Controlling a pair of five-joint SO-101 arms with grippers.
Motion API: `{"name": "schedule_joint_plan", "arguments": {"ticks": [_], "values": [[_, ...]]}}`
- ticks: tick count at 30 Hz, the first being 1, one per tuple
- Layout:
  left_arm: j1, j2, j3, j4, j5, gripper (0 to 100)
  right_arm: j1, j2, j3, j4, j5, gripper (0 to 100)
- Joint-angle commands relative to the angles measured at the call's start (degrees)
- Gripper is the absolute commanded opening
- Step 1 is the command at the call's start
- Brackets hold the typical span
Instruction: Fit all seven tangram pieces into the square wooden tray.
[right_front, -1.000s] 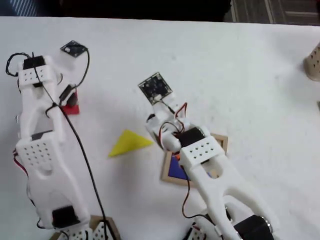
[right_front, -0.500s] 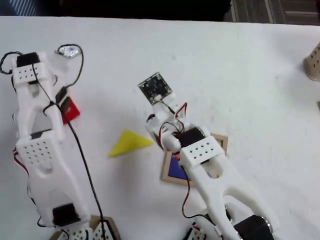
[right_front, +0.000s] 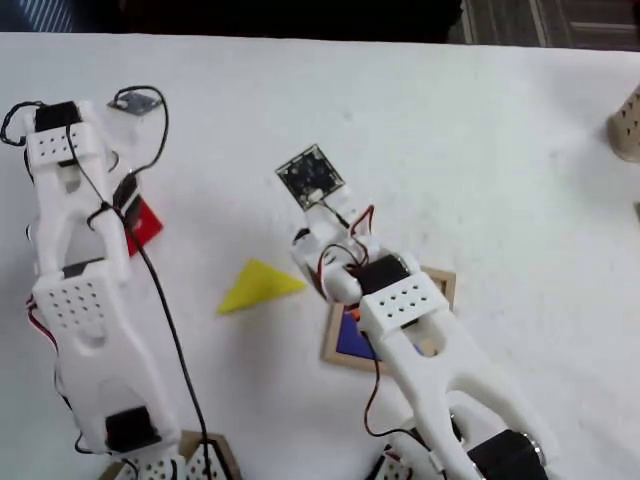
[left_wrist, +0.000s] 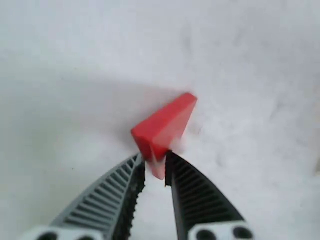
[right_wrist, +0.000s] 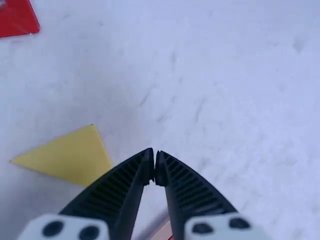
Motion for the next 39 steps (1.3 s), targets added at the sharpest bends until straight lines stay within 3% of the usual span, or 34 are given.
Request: {"name": "schedule_joint_plan", "arguments": {"ticks": [1, 7, 11, 18, 26, 31, 39], "values": [[2.15, -3.38, 1.49, 0.79, 0.97, 7, -0.13, -0.31, -0.26, -0.92, 0.62, 2.1], [3.82, -3.38, 2.46, 0.79, 1.05, 7, -0.13, -0.4, -0.26, -0.92, 0.62, 2.0], [3.82, -3.38, 2.11, 0.62, 0.97, 2, -0.04, -0.48, -0.26, -0.84, 0.62, 1.9], [3.74, -2.68, 3.34, -1.41, 0.97, 3, -0.04, -0.66, -0.26, -0.84, 0.62, 1.9], [6.02, -3.3, 14.95, -10.9, 1.05, 2, 0.04, -0.75, -0.26, -0.75, 0.62, 1.9], [5.85, -3.38, 15.21, -13.71, 10.29, 2, 1.27, -0.75, -0.26, -0.75, 0.62, 1.8], [5.67, -6.46, 15.21, -13.45, 12.13, 2, 1.45, -0.84, -0.35, -0.75, 0.62, 1.8]]}}
